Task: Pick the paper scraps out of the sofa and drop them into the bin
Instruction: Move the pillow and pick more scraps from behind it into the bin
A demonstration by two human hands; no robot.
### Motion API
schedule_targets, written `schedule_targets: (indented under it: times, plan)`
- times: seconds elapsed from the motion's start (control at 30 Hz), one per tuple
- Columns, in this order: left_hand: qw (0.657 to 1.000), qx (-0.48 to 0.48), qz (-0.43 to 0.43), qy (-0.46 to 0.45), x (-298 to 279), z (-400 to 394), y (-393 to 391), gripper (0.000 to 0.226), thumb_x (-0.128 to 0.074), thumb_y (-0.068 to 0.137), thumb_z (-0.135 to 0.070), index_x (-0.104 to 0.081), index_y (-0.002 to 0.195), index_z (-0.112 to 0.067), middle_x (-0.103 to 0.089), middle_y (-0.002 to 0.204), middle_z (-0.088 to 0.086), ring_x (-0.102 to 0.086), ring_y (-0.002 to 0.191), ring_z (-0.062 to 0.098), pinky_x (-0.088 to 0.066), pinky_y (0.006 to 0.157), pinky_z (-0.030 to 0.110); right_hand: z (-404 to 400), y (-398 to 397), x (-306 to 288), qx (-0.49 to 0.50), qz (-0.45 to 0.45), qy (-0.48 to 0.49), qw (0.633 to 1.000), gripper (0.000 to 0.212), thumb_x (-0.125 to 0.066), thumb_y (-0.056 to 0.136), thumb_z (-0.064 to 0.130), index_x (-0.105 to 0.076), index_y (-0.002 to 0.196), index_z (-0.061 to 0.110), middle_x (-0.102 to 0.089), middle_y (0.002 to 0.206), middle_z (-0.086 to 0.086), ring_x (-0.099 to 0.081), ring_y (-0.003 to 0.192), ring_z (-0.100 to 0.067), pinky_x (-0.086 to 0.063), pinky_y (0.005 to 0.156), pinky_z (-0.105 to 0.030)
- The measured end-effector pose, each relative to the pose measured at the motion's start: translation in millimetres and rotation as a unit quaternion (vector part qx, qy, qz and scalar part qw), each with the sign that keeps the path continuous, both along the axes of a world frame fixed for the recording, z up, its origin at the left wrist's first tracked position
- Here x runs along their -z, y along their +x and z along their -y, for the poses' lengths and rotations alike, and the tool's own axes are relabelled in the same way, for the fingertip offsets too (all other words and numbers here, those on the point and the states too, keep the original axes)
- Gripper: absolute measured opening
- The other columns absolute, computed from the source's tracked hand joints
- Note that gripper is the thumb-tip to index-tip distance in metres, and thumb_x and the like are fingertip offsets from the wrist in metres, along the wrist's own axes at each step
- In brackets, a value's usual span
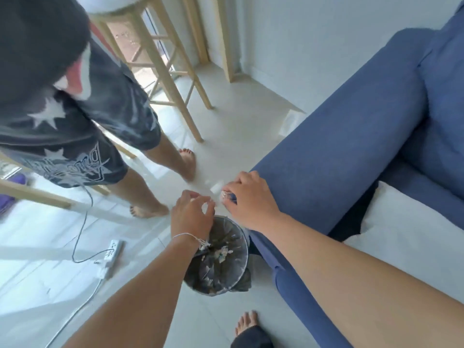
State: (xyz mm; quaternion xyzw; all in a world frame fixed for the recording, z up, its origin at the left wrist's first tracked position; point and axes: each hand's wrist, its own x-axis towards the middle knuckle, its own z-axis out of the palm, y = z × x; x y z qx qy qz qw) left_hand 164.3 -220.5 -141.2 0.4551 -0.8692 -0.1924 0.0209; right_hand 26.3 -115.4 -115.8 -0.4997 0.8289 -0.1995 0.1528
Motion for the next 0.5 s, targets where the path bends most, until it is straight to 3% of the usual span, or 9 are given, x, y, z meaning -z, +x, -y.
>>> schedule_targets:
  times: [0.2,0.37,0.5]
  plan:
    - [0.996,0.035,0.068,0.034,23,15,58,0.029,-0.048,0.097,-0.043,-0.073,0.111,-0.038,-0.056,0.120,-0.003,-0.054,0.114,0.021,-0.038,0.100,0.037,28,41,21,-0.144,-0.128,0.072,0.979,0.027,-0.050,0.094,0.033,-0.073,0.103,0.023,-0.062,0.106,-0.002,-0.049,0.104,-0.029,-0.040,0.093,-0.043]
    - [0.993,0.045,0.098,0.051,34,21,84,0.031,-0.043,0.098,-0.040,-0.071,0.111,-0.040,-0.052,0.129,-0.003,-0.050,0.120,0.023,-0.031,0.105,0.038,47,57,27,-0.215,-0.119,0.166,0.955,0.037,-0.045,0.095,0.046,-0.071,0.111,0.026,-0.061,0.120,0.001,-0.046,0.115,-0.026,-0.030,0.106,-0.048]
    - [0.988,0.046,0.138,0.044,38,21,91,0.032,-0.043,0.099,-0.031,-0.067,0.121,-0.032,-0.049,0.135,-0.001,-0.050,0.121,0.027,-0.033,0.105,0.040,53,51,19,-0.198,-0.108,0.189,0.956,0.041,-0.049,0.092,0.049,-0.066,0.119,0.021,-0.059,0.129,-0.002,-0.045,0.121,-0.029,-0.028,0.110,-0.053]
